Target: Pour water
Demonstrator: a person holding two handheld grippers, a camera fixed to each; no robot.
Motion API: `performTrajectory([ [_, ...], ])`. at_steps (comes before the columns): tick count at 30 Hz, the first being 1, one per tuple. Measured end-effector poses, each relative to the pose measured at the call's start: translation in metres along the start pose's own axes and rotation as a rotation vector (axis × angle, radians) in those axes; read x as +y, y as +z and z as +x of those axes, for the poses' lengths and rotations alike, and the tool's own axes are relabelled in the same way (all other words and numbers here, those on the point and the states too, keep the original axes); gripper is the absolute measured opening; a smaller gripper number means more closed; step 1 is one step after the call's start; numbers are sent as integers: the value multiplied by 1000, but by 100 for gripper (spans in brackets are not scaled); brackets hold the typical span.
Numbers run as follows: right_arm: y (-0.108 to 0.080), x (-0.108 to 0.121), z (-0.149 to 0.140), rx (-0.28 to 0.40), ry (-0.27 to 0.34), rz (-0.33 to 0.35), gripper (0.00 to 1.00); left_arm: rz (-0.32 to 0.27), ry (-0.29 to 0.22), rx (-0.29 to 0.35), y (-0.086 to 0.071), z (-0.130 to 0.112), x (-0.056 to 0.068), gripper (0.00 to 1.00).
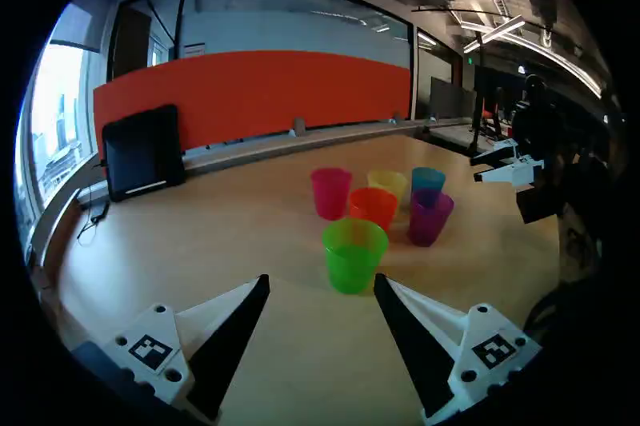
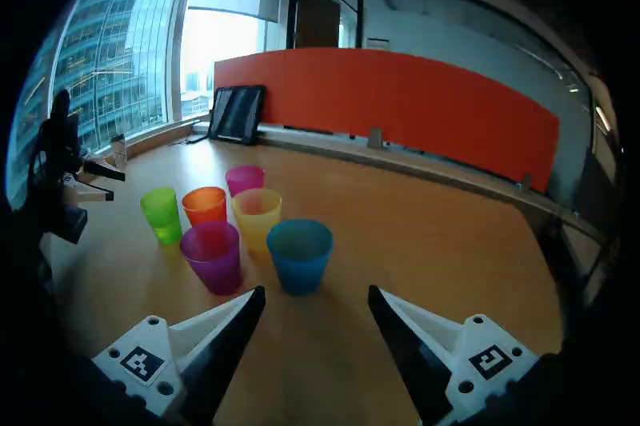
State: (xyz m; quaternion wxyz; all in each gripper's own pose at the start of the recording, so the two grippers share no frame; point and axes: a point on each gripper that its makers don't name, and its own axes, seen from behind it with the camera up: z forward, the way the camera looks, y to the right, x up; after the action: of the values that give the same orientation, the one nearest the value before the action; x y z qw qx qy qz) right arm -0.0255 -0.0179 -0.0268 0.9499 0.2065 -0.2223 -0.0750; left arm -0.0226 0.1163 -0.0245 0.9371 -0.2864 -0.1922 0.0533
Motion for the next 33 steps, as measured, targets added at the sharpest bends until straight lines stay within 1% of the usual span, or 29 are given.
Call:
performTrajectory([
  [6, -10, 1, 25, 109, 4, -54, 100, 75, -13, 96, -16, 18, -10, 97],
  [11, -17, 3, 45, 193, 13, -103, 100, 158, -6, 166, -27, 33, -22, 97],
  [14, -20, 5, 54, 238, 31, -132, 100, 207, -2, 210, -35, 43, -28, 97],
  [18, -25, 12, 68, 301, 61, -186, 100, 264, -1, 277, -46, 57, -32, 97],
  [24, -37, 24, 85, 403, 77, -291, 99, 355, -1, 364, -62, 75, -42, 97],
  [27, -41, 27, 89, 433, 80, -339, 99, 395, 3, 395, -68, 82, -46, 97],
  [33, -48, 30, 93, 474, 105, -423, 99, 445, -3, 439, -77, 96, -51, 97],
])
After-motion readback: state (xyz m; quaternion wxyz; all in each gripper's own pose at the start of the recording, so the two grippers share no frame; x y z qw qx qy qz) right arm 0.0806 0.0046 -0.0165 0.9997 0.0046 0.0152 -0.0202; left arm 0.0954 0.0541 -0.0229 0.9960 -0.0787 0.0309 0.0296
